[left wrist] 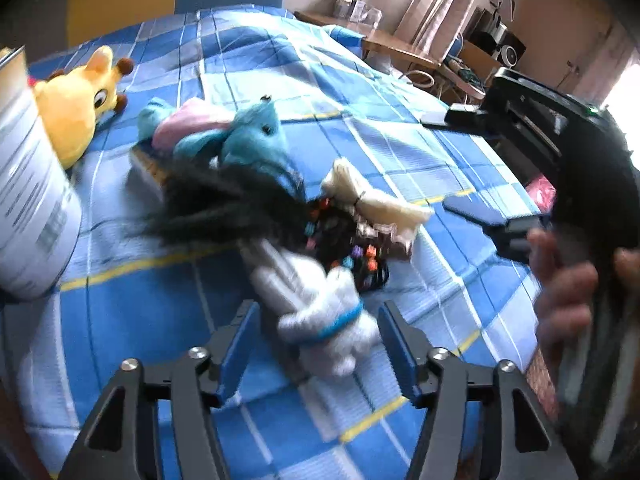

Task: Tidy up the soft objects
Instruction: 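Grasp the white knit glove with the left gripper and lift it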

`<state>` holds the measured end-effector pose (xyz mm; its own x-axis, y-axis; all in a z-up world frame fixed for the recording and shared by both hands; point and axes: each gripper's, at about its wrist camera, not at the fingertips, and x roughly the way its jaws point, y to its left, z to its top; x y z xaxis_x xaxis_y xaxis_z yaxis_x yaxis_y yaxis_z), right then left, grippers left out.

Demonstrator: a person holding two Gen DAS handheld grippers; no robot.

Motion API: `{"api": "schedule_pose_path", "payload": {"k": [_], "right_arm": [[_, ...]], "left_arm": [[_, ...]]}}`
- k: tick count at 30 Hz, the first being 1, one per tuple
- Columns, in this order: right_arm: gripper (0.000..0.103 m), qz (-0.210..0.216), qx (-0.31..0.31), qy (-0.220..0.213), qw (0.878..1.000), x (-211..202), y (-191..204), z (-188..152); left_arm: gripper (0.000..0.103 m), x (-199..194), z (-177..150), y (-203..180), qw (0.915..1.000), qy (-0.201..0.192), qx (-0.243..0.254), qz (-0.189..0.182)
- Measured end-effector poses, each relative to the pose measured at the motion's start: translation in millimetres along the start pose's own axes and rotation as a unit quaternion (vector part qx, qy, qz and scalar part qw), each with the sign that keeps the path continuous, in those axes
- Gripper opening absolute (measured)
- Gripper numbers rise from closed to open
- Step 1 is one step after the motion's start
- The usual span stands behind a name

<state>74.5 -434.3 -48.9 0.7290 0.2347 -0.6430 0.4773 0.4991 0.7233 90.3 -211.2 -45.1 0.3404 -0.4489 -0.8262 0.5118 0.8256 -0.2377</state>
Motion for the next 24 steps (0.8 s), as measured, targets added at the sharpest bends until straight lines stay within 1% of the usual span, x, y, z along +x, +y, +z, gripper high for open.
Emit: {"api": "schedule_pose_path", "payload": {"k": [2, 3, 5, 6, 7, 8, 9, 10, 12, 14, 16, 17, 19, 21, 23, 24], "right_arm": [[0.077, 0.0, -0.001, 0.001, 1.0, 1, 0, 0], [0.077, 0.0, -0.002, 0.002, 1.0, 1, 1, 0], [0.077, -0.002, -0.007, 0.005, 1.0, 3, 2, 0], [0.077, -0.004, -0.01, 0.005, 1.0, 3, 3, -1], [0.077, -0.005, -0.013, 0.004, 1.0, 3, 4, -1], [0.077, -0.008, -0.018, 0.002, 1.0, 4, 6, -1], [0.077, -0.008, -0.026, 0.001, 1.0, 4, 8, -2], [0.077, -0.006, -0.034, 0.001, 0.999, 4, 11, -2], [0.077, -0.004, -0.063, 0.003, 0.998, 6, 21, -6], [0.077, 0.001, -0.099, 0.014, 0.995, 11, 34, -12], [0.077, 0.007, -0.146, 0.037, 0.989, 19, 49, -22], [0.077, 0.006, -0.174, 0.051, 0.983, 24, 58, -29], [0.077, -0.002, -0.232, 0.074, 0.97, 34, 75, -45], [0.077, -0.004, -0.271, 0.099, 0.958, 43, 85, -59], [0.077, -0.021, -0.303, 0.12, 0.945, 54, 91, -70], [0.077, -0.041, -0.322, 0.126, 0.937, 61, 93, -77]], "left_arm": [[0.067, 10, 5, -3, 0.9997, -0.011, 0.012, 0.016], [0.068, 16, 6, -3, 0.9997, -0.009, 0.018, 0.017], [0.068, 28, 5, 0, 0.9993, 0.012, 0.02, 0.028], [0.068, 32, 3, 3, 0.9994, 0.022, 0.014, 0.02], [0.068, 35, 0, 9, 0.9993, 0.037, 0.001, -0.001], [0.059, 35, -1, 12, 0.9992, 0.04, -0.005, -0.01], [0.047, 30, -3, 15, 0.9991, 0.035, -0.008, -0.023], [0.046, 23, -5, 18, 0.9991, 0.031, -0.004, -0.03], [0.043, 11, -12, 23, 0.9993, 0.026, 0.008, -0.025], [0.042, -3, -22, 31, 0.9993, 0.02, 0.019, -0.026], [0.042, -15, -34, 43, 0.9994, 0.022, 0.014, -0.021], [0.043, -20, -42, 51, 0.9994, 0.025, 0.008, -0.02], [0.043, -29, -56, 66, 0.9995, 0.03, -0.009, -0.008], [0.045, -35, -68, 80, 0.9994, 0.023, -0.024, -0.012], [0.046, -36, -76, 92, 0.9987, 0.024, -0.043, -0.012], [0.047, -36, -77, 97, 0.998, 0.022, -0.055, -0.023]]}}
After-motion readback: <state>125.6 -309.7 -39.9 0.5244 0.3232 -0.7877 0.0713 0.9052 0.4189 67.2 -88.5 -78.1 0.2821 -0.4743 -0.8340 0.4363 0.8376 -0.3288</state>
